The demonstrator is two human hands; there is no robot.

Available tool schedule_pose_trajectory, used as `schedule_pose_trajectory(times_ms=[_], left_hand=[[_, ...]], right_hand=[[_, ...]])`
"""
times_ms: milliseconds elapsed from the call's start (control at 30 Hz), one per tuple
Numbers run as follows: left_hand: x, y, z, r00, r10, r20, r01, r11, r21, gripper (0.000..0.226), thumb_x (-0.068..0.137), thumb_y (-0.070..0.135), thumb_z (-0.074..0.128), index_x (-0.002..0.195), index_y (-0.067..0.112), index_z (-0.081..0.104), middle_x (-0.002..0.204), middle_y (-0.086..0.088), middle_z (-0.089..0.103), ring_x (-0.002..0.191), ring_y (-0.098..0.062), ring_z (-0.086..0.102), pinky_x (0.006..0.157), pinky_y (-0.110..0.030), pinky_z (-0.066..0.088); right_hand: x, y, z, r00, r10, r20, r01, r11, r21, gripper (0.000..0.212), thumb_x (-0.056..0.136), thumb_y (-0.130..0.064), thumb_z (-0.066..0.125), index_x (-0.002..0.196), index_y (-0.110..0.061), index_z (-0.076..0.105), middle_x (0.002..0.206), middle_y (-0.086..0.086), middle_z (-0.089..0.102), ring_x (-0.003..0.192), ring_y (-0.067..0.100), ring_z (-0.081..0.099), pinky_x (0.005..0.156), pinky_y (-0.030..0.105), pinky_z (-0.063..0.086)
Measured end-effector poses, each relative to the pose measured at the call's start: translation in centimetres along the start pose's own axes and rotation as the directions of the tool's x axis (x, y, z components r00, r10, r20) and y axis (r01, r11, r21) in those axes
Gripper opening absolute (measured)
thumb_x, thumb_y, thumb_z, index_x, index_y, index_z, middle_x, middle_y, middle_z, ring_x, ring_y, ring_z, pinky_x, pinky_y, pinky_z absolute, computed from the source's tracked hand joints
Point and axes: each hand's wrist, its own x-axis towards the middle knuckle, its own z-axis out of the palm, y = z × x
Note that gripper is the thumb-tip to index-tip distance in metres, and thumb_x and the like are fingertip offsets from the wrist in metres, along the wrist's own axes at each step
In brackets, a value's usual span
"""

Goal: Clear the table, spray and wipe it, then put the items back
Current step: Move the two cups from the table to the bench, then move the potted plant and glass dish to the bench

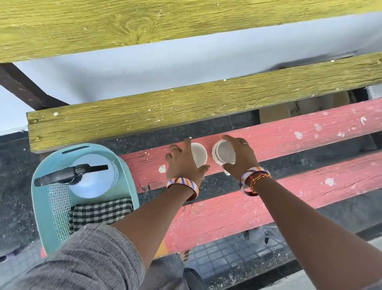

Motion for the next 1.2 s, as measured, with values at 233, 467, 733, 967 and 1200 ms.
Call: schedule_pose_trajectory(times_ms=[233,467,733,967,1200], left_hand=[[-3.3,0.8,-0.9,0.977,0.163,-0.137,-0.146,0.981,0.126,0.077,0.079,0.039,0.066,0.14,0.014,0.026,0.155,-0.017,0.004,0.141,-0.037,0.013,0.11,-0.046,0.028],[-10.0,0.1,-3.1,0.87,0.492,-0.035,-0.463,0.839,0.287,0.037,0.091,0.022,0.046,0.126,0.01,0.048,0.13,-0.012,0.052,0.123,-0.032,0.047,0.092,-0.043,0.048],[-16.5,-5.7,-8.6,0.883,0.466,-0.048,-0.414,0.825,0.384,0.032,0.092,0.025,0.043,0.12,0.012,0.052,0.121,-0.011,0.057,0.114,-0.031,0.054,0.083,-0.037,0.046],[-20.5,-15.3,-14.6,0.938,0.345,-0.042,-0.319,0.901,0.294,0.031,0.089,0.024,0.048,0.118,0.015,0.055,0.122,-0.011,0.059,0.11,-0.031,0.057,0.085,-0.035,0.048],[-26.8,-27.7,-21.2,0.939,0.257,-0.229,-0.216,0.958,0.189,0.029,0.086,0.018,0.05,0.113,0.011,0.059,0.114,-0.012,0.065,0.108,-0.032,0.06,0.087,-0.036,0.051]], right_hand=[[-2.7,-0.7,-1.5,0.998,0.026,-0.064,-0.034,0.991,-0.128,0.083,0.083,-0.012,0.064,0.149,-0.019,0.015,0.152,0.014,0.02,0.139,0.035,0.025,0.105,0.048,0.038],[-9.9,-3.6,-2.5,0.978,-0.142,-0.153,0.094,0.953,-0.287,0.042,0.09,-0.016,0.054,0.131,-0.016,0.049,0.14,0.008,0.043,0.129,0.027,0.041,0.101,0.039,0.043],[-17.1,-10.7,0.3,0.944,-0.323,-0.066,0.304,0.93,-0.209,0.028,0.087,-0.014,0.053,0.112,-0.016,0.065,0.121,0.005,0.064,0.108,0.027,0.06,0.093,0.035,0.048],[-20.6,-18.6,4.6,0.877,-0.48,0.026,0.475,0.858,-0.194,0.025,0.087,-0.014,0.052,0.107,-0.015,0.068,0.114,0.006,0.068,0.106,0.027,0.062,0.092,0.037,0.049],[-25.5,-28.9,13.4,0.785,-0.613,0.087,0.616,0.757,-0.217,0.025,0.085,-0.015,0.052,0.103,-0.014,0.069,0.108,0.01,0.069,0.101,0.031,0.063,0.088,0.04,0.052]])
